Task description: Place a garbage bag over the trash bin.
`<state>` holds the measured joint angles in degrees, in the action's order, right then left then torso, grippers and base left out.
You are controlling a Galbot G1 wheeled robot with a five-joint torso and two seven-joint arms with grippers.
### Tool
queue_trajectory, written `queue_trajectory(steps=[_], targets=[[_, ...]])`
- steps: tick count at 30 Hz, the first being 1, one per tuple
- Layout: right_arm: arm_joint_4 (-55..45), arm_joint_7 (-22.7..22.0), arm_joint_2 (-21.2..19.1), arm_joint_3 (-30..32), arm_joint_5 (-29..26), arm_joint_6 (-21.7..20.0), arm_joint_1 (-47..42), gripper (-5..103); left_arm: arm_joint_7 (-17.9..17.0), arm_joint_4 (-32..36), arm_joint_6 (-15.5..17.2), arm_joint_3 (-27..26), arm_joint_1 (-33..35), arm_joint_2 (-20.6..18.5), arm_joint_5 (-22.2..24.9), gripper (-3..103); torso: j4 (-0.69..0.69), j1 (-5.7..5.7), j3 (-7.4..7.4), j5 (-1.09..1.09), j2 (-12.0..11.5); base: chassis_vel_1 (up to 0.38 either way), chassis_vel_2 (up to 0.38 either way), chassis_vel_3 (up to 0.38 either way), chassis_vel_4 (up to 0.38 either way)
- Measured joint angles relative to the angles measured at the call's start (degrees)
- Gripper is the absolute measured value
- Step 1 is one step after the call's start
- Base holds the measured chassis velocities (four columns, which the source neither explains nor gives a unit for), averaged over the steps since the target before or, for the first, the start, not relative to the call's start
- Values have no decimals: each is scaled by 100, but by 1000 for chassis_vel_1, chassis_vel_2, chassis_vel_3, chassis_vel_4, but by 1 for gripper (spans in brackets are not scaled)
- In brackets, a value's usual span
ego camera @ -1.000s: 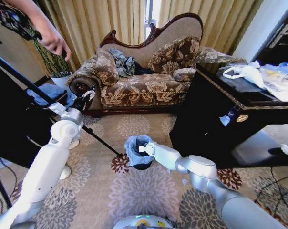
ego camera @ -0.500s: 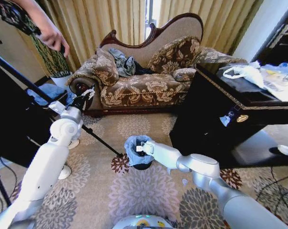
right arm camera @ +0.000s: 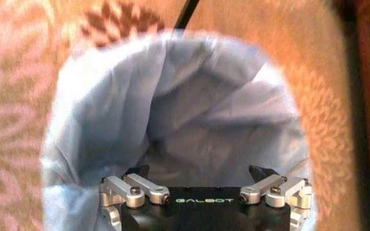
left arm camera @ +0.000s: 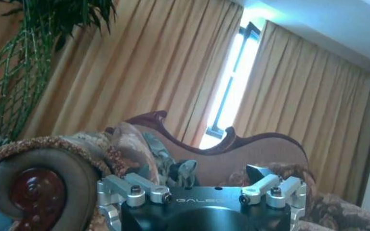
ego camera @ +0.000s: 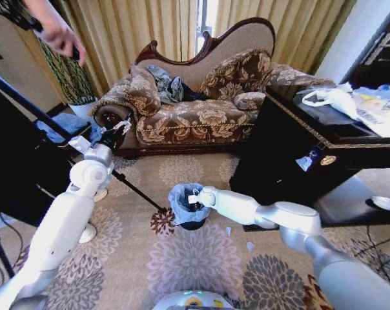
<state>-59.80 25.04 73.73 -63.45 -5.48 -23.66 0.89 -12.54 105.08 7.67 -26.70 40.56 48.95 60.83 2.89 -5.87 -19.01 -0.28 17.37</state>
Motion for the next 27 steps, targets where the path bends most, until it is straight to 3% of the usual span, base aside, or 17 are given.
queue_trajectory(steps=[10, 13, 17, 20, 21, 25, 27], targets=[[-1848, -313, -993, 410, -677, -458, 253, 100, -140, 74, 107, 172, -7, -178, 39, 100, 0, 0, 0, 0, 0, 0, 0, 0, 0], [-2673, -943, -1527, 1088, -1429, -682, 83, 100, -164, 101, 144, 210, 63, -308, 63, 100, -1, 0, 0, 0, 0, 0, 0, 0, 0], [-3220, -1379, -2065, 1926, -1758, -770, -248, 100, -181, 121, 173, 272, 142, -459, 68, 100, -1, 0, 1, 0, 0, 0, 0, 0, 0], [-3888, -2223, -2773, 2987, -2555, -835, -825, 100, -259, 235, 266, 400, 227, -690, 67, 100, 1, 0, 1, 2, 0, 0, 0, 0, 0], [-3888, -2223, -2773, 2987, -2555, -835, -825, 100, -259, 235, 266, 400, 227, -690, 67, 100, 1, 0, 1, 2, 0, 0, 0, 0, 0], [-4889, -3017, -3659, 4537, -3727, -589, -2084, 100, -504, 530, 434, 448, 400, -832, 65, 100, 0, 1, 1, 2, 0, 0, 0, 0, 0], [-5083, -3149, -3802, 4699, -3944, -503, -2360, 100, -541, 597, 458, 438, 447, -837, 69, 100, 1, 1, 1, 1, 0, 0, 0, 0, 0]])
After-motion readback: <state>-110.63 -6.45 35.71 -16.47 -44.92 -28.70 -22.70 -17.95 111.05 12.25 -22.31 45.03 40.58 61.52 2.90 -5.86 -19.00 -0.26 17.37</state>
